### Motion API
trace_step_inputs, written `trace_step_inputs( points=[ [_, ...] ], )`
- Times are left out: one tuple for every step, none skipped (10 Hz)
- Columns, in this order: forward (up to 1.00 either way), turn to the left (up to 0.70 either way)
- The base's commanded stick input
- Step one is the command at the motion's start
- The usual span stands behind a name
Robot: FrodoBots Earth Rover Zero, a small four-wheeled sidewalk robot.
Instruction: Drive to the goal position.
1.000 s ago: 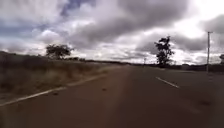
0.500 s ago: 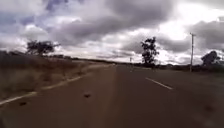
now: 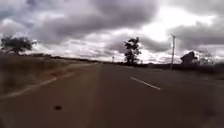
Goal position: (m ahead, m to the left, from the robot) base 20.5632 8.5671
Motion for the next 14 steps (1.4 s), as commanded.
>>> trace_step_inputs(
  points=[
    [1.00, 0.04],
    [1.00, 0.04],
    [1.00, 0.04],
    [1.00, 0.04],
    [1.00, 0.04],
    [1.00, 0.04],
    [1.00, 0.04],
    [1.00, 0.04],
    [1.00, 0.04],
    [1.00, 0.04],
    [1.00, 0.04],
    [1.00, 0.04],
    [1.00, 0.04],
    [1.00, -0.36]
  ],
)
